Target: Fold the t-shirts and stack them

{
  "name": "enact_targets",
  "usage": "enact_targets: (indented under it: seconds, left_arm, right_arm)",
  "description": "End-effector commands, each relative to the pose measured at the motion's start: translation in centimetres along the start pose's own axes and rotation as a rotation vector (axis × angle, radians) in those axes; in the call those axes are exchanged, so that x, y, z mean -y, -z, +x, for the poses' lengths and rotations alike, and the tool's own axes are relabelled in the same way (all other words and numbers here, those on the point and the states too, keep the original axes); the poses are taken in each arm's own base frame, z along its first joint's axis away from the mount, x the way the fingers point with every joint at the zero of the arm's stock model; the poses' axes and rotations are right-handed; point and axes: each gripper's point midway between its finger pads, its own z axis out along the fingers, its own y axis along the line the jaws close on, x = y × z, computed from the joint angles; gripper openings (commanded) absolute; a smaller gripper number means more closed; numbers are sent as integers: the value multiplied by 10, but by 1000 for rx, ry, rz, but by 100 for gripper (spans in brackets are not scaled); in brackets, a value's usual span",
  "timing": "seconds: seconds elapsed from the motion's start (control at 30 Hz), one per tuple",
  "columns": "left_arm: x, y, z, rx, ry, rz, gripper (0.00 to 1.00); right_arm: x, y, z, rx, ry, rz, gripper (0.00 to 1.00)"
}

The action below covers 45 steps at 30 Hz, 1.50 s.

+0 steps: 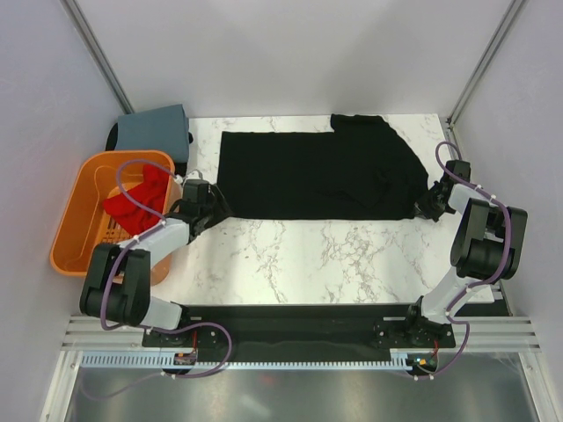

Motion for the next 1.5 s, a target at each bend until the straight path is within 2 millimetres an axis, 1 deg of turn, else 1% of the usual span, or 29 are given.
enact_targets:
  seconds: [0.0,0.07,0.1,0.3,0.5,0.6,0.63,0.7,0.73,0.77,0.87,0.9,0.93,0.97,1.0,1.03,1.07,1.1,1.13,1.17,1.2,1.23,1.27,1.3,1.33,1.37,1.4,1.43,1.47]
  left_arm:
    - [12,-9,7,-7,24,37,66]
    - [10,-14,11,-21,22,23,66]
    - [6,-20,16,-41,25,5,66]
    - [8,-31,12,-46,16,-8,63]
    - [-7,-44,16,-87,66,-52,58]
    - [-16,-48,14,-102,95,-83,48]
    - [-17,-49,13,-99,100,-88,39]
    - [-21,-50,11,-98,115,-99,25]
    - [-21,-50,10,-96,116,-96,7]
    - [-20,-50,10,-96,116,-94,2]
    - [-14,-46,2,-81,102,-74,2]
    - [-13,-40,-1,-86,103,-84,2]
    - [-2,-37,-17,-62,100,-66,2]
    - [6,-34,-28,-55,95,-55,2]
    - [6,-27,-27,-103,76,-85,2]
    - [30,-18,-64,-45,72,-44,2]
    - [37,-9,-76,-29,69,-41,2]
    - [44,1,-91,6,70,-31,2]
    - [49,19,-110,57,78,-23,2]
    - [50,27,-116,74,85,-18,2]
    - [49,33,-119,86,94,-15,2]
    - [39,35,-111,66,105,-37,2]
    - [37,40,-108,68,107,-35,2]
    - [24,36,-86,23,111,-63,2]
    - [17,35,-74,-1,116,-73,2]
    - [12,36,-65,-14,119,-75,2]
    - [-3,34,-37,-69,132,-101,2]
    - [-10,34,-25,-88,138,-114,2]
    - [-17,33,-16,-99,142,-123,2]
  right_arm:
    - [4,2,6,-16,11,12,0]
    - [4,1,6,-17,14,12,0]
    - [4,0,7,-18,13,15,0]
    - [7,-5,8,-25,14,21,0]
    - [8,-7,9,-30,11,22,0]
    - [8,-9,9,-31,15,26,0]
    - [8,-9,9,-30,13,27,0]
    - [9,-9,9,-31,12,29,0]
    - [9,-10,9,-32,13,31,0]
    - [9,-9,9,-30,12,28,0]
    - [5,-6,8,-26,0,16,0]
    - [3,-3,8,-36,-9,9,0]
    - [-9,3,-4,-19,-8,-14,0]
    - [-17,9,-12,-13,-17,-31,0]
    - [-25,19,-14,-33,-18,-50,0]
    - [-47,37,-40,27,-5,-97,0]
    - [-62,60,-55,85,6,-138,0]
    - [-68,77,-64,118,10,-150,0]
    - [-73,94,-80,182,5,-147,0]
    - [-75,111,-84,216,6,-157,0]
    - [-71,116,-81,210,9,-143,0]
    - [-63,111,-71,185,8,-123,0]
    - [-57,108,-63,170,11,-112,0]
    - [-46,101,-54,148,12,-89,0]
    - [-27,86,-31,89,3,-49,0]
    - [-20,82,-20,73,0,-40,0]
    - [-13,77,-14,71,-3,-35,0]
    - [4,67,8,29,-13,-1,0]
    - [10,68,13,30,-19,7,0]
